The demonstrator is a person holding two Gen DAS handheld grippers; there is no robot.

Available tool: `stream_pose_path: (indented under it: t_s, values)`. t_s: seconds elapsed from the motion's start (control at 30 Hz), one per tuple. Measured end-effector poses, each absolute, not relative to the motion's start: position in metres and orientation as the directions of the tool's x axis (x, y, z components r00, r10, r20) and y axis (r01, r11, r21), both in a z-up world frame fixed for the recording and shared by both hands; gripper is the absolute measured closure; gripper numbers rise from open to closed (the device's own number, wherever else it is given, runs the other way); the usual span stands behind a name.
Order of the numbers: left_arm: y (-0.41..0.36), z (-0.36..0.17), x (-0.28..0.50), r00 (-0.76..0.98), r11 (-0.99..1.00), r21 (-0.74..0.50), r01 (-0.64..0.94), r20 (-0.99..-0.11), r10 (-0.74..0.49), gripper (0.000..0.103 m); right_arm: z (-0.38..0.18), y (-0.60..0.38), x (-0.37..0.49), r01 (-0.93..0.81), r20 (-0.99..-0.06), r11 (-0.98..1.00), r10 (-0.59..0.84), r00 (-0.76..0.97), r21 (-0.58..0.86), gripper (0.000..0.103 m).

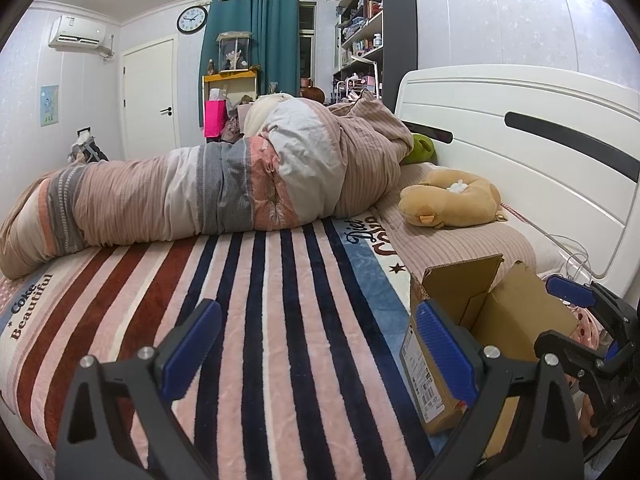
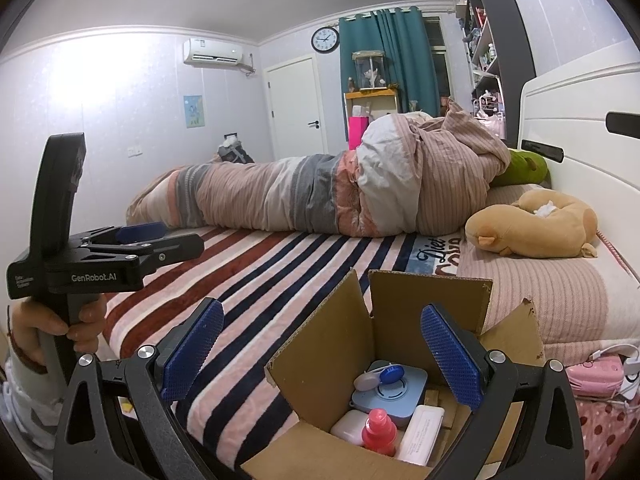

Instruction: Organize rigid objects

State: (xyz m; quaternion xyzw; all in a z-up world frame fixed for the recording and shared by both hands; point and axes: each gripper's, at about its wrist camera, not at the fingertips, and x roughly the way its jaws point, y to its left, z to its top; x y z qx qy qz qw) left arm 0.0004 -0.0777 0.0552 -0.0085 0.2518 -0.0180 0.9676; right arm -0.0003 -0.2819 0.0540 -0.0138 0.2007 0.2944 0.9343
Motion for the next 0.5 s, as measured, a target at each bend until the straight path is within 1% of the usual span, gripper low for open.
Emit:
stream_pose_path:
  t_s: [0.5]
  values:
    - [-0.0787, 0.0545, -0.0030, 0.872, 0.999, -0.024, 0.029, -0.488, -0.038, 0.006, 0.0548, -0.2766, -0.0070, -0.547, -0.379, 0.832, 0.536, 0.754, 0.089, 0.003]
